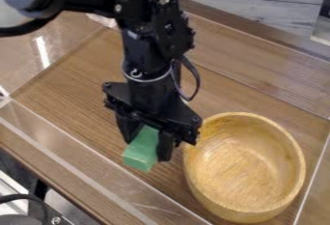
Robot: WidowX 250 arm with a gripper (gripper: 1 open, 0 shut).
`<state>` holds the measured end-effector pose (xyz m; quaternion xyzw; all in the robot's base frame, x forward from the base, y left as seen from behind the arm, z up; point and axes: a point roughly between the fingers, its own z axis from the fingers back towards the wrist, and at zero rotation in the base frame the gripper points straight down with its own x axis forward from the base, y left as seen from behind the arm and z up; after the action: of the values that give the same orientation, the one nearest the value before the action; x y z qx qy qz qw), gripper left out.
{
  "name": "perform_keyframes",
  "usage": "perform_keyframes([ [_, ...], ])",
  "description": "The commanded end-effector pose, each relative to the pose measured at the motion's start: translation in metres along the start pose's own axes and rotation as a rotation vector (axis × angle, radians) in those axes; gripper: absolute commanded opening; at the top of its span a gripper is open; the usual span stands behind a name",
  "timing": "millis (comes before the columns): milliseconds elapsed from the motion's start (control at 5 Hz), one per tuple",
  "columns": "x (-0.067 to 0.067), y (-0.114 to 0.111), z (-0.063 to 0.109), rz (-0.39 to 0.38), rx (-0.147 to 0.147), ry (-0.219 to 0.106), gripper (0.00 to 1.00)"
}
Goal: Remove the green block from inside the brown bowl and put it on the table
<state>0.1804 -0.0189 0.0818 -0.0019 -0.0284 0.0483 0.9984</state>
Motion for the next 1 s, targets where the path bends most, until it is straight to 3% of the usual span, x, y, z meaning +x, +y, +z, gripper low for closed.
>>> perform_keyframes([
  [0,0.006,0.002,0.002,-0.009,-0.004,-0.025,0.00],
  [800,0.018,0.010,0.000,-0.048,0.002,-0.046,0.00],
])
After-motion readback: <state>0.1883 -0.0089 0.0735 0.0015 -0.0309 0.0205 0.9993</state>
